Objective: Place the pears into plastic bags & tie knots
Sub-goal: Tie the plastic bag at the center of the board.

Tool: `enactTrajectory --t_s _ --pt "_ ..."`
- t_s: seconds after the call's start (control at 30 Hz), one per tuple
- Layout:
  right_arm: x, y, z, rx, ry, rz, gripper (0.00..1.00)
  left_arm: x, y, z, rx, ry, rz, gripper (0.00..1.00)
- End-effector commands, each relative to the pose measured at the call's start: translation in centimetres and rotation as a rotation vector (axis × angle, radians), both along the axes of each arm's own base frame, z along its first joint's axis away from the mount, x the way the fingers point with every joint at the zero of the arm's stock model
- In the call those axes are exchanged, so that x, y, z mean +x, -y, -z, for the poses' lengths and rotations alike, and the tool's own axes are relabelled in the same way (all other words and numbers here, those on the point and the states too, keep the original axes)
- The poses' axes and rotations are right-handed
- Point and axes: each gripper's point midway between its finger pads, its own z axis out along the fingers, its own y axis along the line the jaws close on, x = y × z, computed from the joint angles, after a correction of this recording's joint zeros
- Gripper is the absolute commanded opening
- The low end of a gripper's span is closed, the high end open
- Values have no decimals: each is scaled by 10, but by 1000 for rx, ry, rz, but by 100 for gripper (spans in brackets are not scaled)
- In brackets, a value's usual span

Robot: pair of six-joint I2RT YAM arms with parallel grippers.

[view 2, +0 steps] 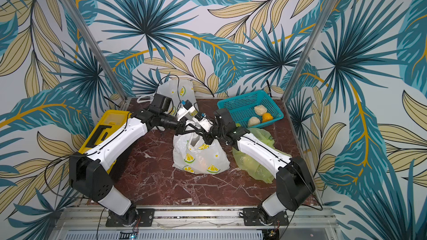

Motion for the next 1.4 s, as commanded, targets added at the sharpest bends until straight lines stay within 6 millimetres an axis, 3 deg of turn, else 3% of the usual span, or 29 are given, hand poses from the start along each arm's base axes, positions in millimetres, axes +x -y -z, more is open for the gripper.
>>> enactTrajectory --t_s 0.0,0.2,0.37,0.5,0.7,0.8,0.93,1.0,1.2,1.27,1.37 --pt "19 6 -31 136 118 103 0 -27 -8 -26 -108 -51 62 36" --pt "23 12 -65 291 226 172 0 -42 -13 -12 -118 -98 84 45" --pt "23 12 -96 443 320 200 0 -75 13 -12 -122 -82 206 46" --pt "23 8 -97 554 363 205 0 -72 18 -6 -81 -74 184 46" --pt "30 11 -81 656 389 238 1 -61 -26 -35 -122 -37 36 50" --pt "29 7 -76 622 387 214 2 -65 -52 -50 -139 7 -45 52" --pt "27 5 -69 562 391 200 3 -68 -70 -64 -167 52 -84 54" --pt "25 2 -68 536 392 175 4 -52 -72 -66 -157 88 -121 54" --pt "32 6 -68 482 443 211 6 36 -63 -67 -182 112 -275 55" --pt "34 5 -71 483 451 214 8 46 -51 -58 -195 77 -258 56" --pt "41 7 -78 513 461 243 12 35 -27 -32 -177 29 -173 56"
